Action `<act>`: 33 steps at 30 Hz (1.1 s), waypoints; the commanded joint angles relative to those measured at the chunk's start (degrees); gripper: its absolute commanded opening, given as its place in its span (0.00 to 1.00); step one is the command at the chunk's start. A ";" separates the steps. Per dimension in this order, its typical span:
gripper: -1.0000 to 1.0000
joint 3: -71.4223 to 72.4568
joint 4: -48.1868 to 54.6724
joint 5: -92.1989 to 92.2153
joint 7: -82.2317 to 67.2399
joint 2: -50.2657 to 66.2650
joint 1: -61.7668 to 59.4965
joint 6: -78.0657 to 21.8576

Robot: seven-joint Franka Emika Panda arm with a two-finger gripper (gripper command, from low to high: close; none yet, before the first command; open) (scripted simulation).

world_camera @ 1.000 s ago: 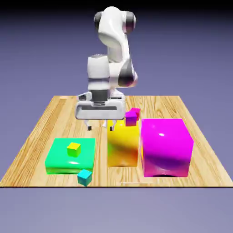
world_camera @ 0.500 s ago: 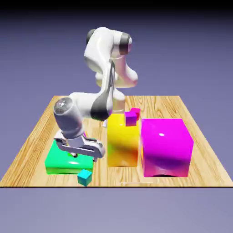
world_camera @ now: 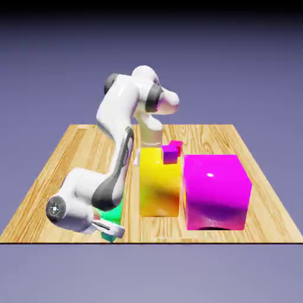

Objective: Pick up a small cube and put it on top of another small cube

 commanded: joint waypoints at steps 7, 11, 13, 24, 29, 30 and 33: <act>0.00 -0.37 7.28 -0.73 0.95 -0.17 -1.16 -7.27; 0.00 -5.24 1.01 3.21 5.04 -6.23 -0.52 -7.03; 0.00 -7.99 -3.15 5.52 7.29 -9.67 -0.07 -6.31; 0.00 -23.10 -25.99 18.20 19.68 -28.59 2.45 -2.38; 0.00 -24.12 -33.96 22.92 19.88 -30.25 4.14 3.25; 0.00 -23.36 -36.03 24.22 18.95 -29.50 4.76 5.74; 1.00 -23.33 -36.11 24.27 18.92 -29.47 4.79 5.83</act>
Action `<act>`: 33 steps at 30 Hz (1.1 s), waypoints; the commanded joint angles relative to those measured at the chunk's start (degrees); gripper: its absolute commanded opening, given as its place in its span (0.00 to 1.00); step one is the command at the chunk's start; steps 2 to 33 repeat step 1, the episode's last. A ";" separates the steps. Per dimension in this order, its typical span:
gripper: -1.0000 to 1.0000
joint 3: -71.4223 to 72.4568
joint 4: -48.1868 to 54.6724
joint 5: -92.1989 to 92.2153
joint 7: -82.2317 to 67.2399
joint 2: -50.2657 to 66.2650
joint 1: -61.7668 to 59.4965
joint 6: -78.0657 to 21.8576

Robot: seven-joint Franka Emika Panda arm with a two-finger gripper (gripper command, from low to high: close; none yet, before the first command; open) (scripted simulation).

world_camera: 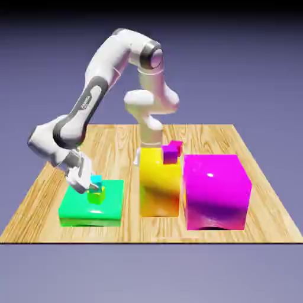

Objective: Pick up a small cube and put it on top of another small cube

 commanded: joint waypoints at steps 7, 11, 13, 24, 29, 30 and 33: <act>1.00 -0.76 2.07 -1.30 0.93 -0.75 -0.63 -2.49; 1.00 -0.76 2.07 -1.30 0.93 -0.75 -0.63 -2.49; 1.00 -0.76 2.07 -1.30 0.93 -0.75 -0.63 -2.49; 1.00 -0.76 2.07 -1.30 0.93 -0.75 -0.63 -2.49; 1.00 -0.76 2.07 -1.30 0.93 -0.75 -0.63 -2.49; 1.00 -0.76 2.07 -1.30 0.93 -0.75 -0.63 -2.49; 1.00 -0.76 2.07 -1.30 0.93 -0.75 -0.63 -2.49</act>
